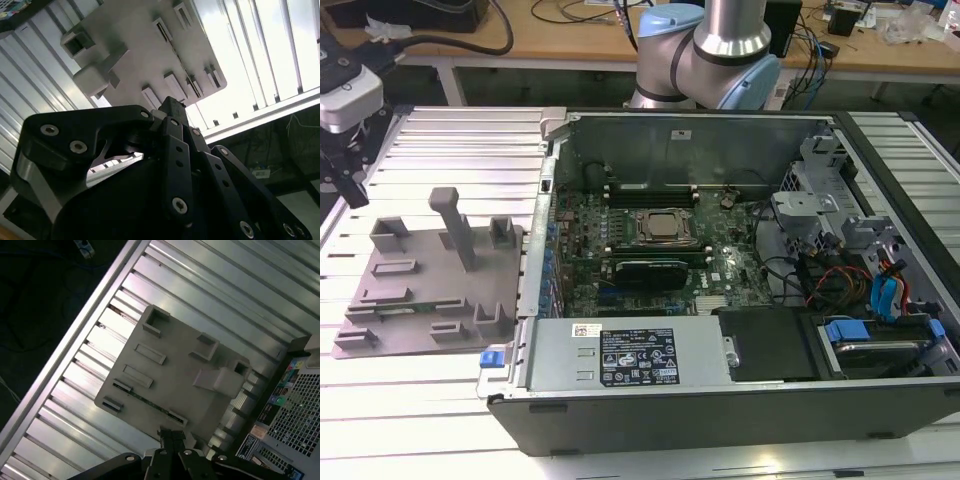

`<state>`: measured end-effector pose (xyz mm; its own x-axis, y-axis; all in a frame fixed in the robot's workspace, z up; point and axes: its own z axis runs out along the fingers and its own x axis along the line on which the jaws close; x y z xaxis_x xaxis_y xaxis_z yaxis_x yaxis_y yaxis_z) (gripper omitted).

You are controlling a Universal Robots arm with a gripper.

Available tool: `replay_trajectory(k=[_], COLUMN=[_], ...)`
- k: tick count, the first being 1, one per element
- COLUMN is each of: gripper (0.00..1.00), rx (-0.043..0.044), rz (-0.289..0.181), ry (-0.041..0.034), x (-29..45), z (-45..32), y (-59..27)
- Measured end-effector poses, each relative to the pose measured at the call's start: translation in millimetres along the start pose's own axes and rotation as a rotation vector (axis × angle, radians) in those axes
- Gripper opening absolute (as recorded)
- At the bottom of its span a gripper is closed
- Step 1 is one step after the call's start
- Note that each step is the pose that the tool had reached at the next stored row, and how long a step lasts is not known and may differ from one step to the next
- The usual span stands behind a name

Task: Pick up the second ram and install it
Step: 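Pick up the second ram and move it above second insertion slot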

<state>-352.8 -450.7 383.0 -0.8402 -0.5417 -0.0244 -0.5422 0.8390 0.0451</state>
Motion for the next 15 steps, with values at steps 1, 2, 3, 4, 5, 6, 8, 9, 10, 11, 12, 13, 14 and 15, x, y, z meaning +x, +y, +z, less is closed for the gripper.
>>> replay_trajectory(k=[1, 2, 3, 4, 5, 6, 8, 9, 10, 11, 12, 13, 14, 15], gripper=[0.08, 0.08, 0.08, 0.08, 0.08, 0.08, 0.08, 0.08, 0.08, 0.08, 0.08, 0.08, 0.08, 0.08], rx=[-0.0002, -0.0003, -0.0004, -0.0006, -0.0007, -0.0009, -0.0012, -0.0014, -0.0016, -0.0017, -0.002, -0.0022, -0.0028, -0.0031], rz=[-0.006, -0.011, -0.018, -0.023, -0.028, -0.034, -0.048, -0.054, -0.061, -0.069, -0.08, -0.092, -0.113, -0.126], ry=[0.0003, 0.0005, 0.0008, 0.0011, 0.0012, 0.0015, 0.0022, 0.0024, 0.0028, 0.0031, 0.0037, 0.0041, 0.0052, 0.0057], x=[0.0, 0.0, 0.0, 0.0, 0.0, 0.0, 0.0, 0.0, 0.0, 0.0, 0.0, 0.0, 0.0, 0.0], z=[0.0, 0.0, 0.0, 0.0, 0.0, 0.0, 0.0, 0.0, 0.0, 0.0, 0.0, 0.0, 0.0, 0.0], y=[0.0, 0.0, 0.0, 0.0, 0.0, 0.0, 0.0, 0.0, 0.0, 0.0, 0.0, 0.0, 0.0, 0.0])
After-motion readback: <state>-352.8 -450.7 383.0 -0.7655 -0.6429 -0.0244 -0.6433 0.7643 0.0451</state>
